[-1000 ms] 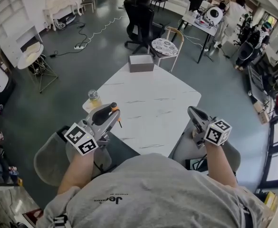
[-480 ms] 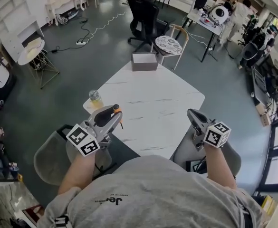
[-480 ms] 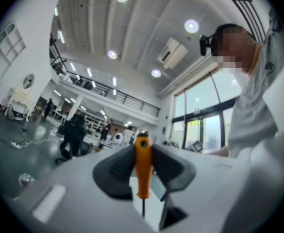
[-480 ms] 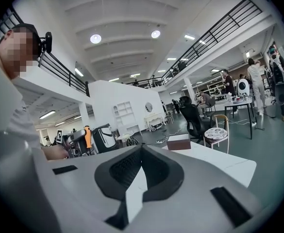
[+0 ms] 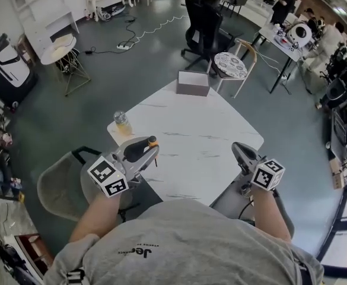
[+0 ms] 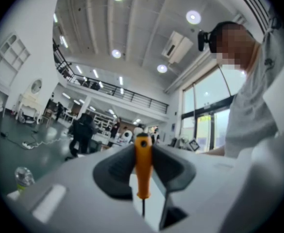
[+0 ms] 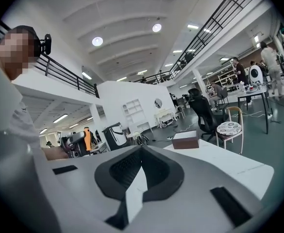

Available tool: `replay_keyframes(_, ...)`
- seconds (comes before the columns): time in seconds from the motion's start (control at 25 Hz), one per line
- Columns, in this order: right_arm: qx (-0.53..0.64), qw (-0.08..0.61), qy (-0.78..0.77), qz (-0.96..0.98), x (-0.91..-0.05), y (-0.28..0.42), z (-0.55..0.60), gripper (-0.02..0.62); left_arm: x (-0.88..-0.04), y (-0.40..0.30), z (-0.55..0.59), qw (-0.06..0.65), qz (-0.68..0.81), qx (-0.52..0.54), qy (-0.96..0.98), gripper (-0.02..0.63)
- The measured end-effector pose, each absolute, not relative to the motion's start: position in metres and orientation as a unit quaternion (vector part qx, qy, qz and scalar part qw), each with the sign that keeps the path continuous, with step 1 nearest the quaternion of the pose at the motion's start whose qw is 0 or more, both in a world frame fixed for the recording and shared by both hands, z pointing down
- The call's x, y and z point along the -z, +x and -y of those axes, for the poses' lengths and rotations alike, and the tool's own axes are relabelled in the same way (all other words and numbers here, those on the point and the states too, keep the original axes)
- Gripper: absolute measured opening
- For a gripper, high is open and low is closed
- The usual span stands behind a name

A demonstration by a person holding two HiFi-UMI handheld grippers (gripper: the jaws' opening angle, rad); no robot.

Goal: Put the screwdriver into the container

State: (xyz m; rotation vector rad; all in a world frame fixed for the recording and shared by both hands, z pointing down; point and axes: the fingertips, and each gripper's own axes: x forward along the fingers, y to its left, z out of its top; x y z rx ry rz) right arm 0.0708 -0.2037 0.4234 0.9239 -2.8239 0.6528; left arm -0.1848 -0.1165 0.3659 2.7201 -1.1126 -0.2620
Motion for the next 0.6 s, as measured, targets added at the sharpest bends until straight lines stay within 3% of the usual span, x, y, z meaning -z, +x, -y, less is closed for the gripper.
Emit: replay_keyframes(0.6,-0.220,0.036,0.237,0.946,-0.472,0.086,0.317,0.009,-0.389,-0.163,0.177,0.136,0.462,0.030,0.876,0.112)
